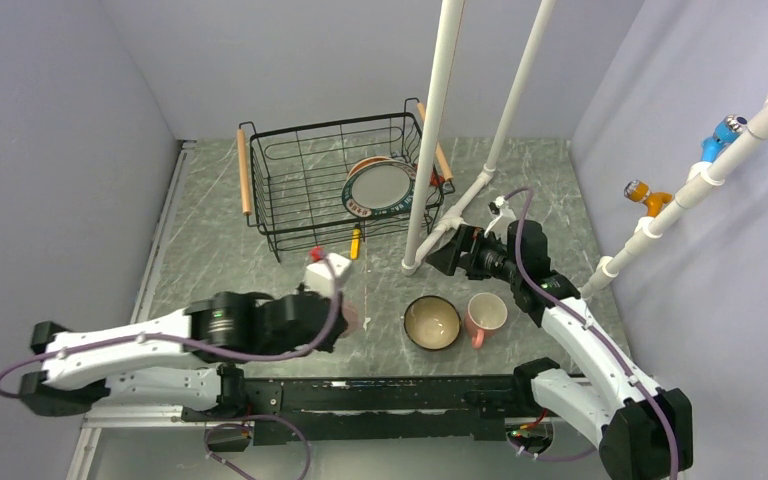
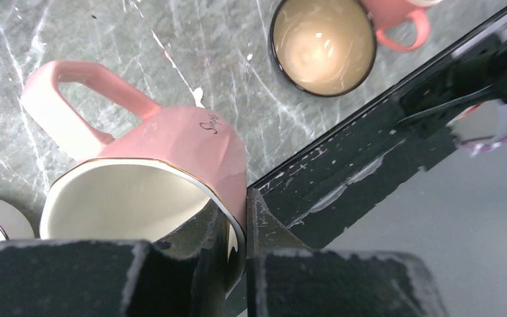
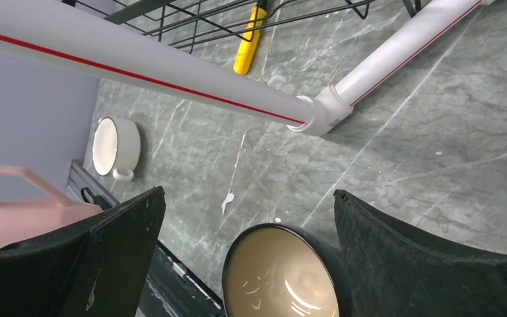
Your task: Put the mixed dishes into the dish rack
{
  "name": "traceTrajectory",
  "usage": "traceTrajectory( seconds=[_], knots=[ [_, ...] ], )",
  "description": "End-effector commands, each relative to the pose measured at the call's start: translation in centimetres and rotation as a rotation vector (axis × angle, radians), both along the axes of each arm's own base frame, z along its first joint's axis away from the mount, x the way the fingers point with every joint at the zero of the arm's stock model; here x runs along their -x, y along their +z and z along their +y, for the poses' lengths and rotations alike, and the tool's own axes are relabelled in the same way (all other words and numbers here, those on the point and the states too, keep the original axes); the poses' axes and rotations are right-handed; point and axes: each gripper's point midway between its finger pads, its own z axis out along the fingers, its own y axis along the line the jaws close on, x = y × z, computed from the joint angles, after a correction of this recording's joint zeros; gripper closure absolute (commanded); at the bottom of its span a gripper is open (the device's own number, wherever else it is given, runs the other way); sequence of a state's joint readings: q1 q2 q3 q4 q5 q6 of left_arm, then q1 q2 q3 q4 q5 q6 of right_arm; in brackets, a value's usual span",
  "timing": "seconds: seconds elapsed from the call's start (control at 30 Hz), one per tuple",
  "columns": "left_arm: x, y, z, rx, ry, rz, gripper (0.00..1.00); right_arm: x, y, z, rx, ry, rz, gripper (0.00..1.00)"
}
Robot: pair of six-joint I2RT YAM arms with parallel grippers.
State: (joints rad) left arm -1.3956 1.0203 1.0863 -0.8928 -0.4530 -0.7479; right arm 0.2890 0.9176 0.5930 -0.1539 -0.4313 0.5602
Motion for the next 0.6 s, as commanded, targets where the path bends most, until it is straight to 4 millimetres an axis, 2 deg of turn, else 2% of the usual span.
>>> traceTrajectory(
  seconds=[0.0, 0.33, 0.47, 0.57],
  knots=[
    [-1.2, 5.4, 1.8, 0.344, 0.116, -0.076, 1.00, -0.3, 2.8, 1.2, -0.073, 0.030, -0.069, 0.00],
    [-1.2, 11.8, 9.3, 0.913, 0.196, -0.172, 1.00, 1.1, 4.9, 3.2, -0.107, 0.090, -0.128, 0.00],
    [-1.2, 13.3, 10.8, 1.019, 0.207, -0.208, 1.00, 3.3, 5.8, 5.3, -0.157, 0.157, -0.177, 0.00],
    [-1.1, 14.5, 10.9, 1.078, 0.194, -0.230, 1.00, 5.7, 7.0, 8.2, -0.250, 0.241, -0.213, 0.00]
  ],
)
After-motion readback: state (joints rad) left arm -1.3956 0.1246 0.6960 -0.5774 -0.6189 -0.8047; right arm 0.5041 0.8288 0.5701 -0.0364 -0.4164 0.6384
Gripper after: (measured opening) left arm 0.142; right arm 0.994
